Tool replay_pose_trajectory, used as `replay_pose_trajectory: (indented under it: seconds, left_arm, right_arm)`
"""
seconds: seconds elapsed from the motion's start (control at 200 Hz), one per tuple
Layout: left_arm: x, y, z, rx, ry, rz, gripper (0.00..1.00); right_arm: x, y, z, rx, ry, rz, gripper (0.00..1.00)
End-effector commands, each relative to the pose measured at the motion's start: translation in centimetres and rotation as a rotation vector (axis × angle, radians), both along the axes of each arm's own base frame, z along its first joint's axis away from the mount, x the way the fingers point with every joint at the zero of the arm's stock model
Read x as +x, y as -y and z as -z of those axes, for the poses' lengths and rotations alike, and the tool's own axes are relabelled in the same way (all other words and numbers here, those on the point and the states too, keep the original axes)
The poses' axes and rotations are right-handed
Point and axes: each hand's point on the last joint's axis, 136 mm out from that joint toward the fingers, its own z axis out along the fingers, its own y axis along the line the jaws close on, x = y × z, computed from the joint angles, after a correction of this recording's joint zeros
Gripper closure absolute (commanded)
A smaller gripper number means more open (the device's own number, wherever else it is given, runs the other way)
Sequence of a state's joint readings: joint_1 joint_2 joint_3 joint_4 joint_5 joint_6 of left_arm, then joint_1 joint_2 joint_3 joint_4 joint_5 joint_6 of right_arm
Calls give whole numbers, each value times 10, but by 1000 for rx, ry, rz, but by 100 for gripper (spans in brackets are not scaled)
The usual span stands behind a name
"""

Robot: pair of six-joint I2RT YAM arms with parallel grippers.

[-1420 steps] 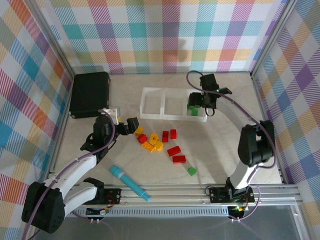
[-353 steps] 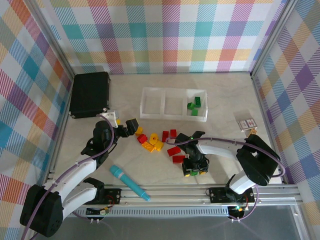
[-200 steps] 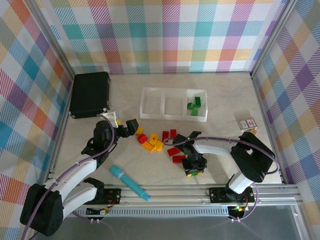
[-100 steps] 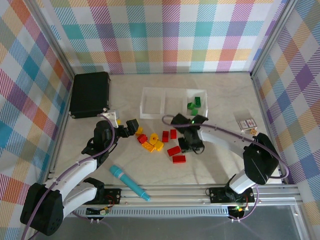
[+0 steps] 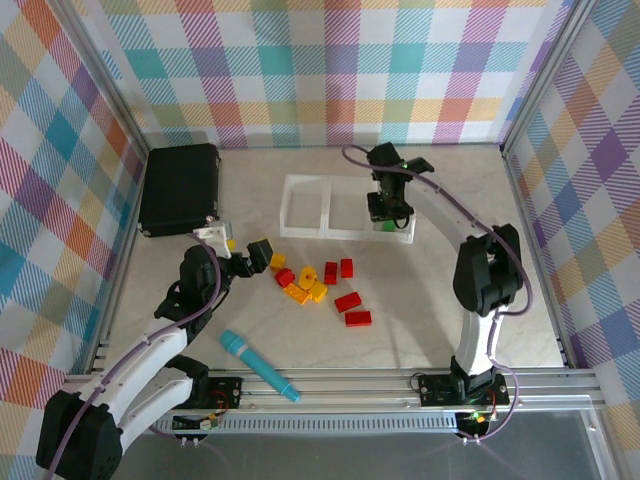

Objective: Sort the legos into containers by color
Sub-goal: Place the lego in the container, then pick up the lego from the center of the table.

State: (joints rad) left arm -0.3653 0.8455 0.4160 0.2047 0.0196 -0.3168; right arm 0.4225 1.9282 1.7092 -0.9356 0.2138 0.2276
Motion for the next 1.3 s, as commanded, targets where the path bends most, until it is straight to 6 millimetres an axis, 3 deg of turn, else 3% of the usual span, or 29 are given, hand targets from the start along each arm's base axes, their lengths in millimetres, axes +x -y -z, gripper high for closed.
replay_pose_trajectory:
  seconds: [0.0,0.19,0.37,0.66,0.84,0.97,1.14,1.295]
  left_arm:
    - [-3,-1,1,32,-4,2,0]
    - [-2,0,-6,41,3,8,0]
    - [-2,1,-8,35,0,9,0]
    - [-2,3,-11,31,-8,19,0]
    - [-1,12,-8,42,-21,69,0]
    - [-2,27,-6,39,-47,131,0]
    - [0,48,7,68,-112,189,0]
    - [6,59,22,88,-177,190,0]
  right_arm:
    - [18,5,9,18,-31,-34,72]
    - [54,17,25,54,-57,-5,71]
    - [77,22,31,46,-59,1,56]
    - [87,23,31,33,-70,-8,40]
    - [70,15,5,117,-50,2,29]
    - [47,12,-14,193,-11,25,25]
    - [-3,5,-25,267,3,69,20]
    - [-50,-16,-24,318,1,96,1]
